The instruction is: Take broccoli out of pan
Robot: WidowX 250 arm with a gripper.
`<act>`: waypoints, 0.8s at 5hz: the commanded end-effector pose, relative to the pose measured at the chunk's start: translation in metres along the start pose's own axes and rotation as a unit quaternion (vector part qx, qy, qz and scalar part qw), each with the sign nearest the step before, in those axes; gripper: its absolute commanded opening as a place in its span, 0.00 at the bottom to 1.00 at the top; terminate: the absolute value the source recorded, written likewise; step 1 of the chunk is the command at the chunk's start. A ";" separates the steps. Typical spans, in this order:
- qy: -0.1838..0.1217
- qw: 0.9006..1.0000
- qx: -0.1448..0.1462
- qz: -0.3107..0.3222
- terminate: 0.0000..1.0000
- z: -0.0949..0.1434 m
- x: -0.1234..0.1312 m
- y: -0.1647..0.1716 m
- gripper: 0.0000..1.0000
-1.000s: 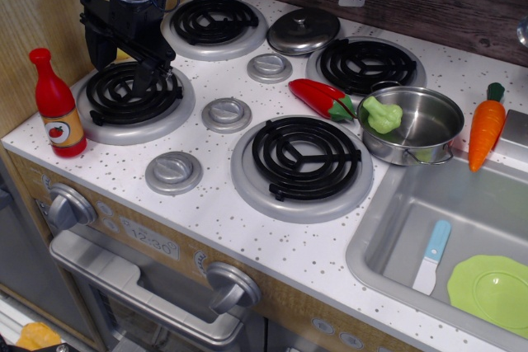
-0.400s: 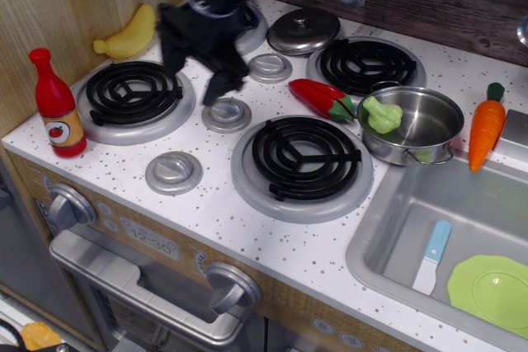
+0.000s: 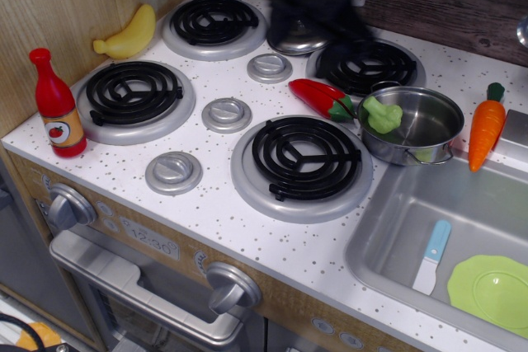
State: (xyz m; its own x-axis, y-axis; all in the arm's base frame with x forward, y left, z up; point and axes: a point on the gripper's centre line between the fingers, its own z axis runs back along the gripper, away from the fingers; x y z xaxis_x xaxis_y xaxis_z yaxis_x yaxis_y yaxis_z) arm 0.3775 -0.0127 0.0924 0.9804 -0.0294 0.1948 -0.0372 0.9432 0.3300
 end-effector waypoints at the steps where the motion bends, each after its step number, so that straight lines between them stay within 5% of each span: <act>1: -0.029 0.997 -0.032 0.056 0.00 0.034 0.027 -0.061 1.00; 4: -0.072 0.993 -0.075 0.052 0.00 -0.019 0.032 -0.064 1.00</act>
State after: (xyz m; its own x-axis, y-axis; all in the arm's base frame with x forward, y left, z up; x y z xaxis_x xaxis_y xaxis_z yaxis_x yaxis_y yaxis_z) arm 0.4131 -0.0637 0.0388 0.9436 0.0478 0.3277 -0.1033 0.9826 0.1543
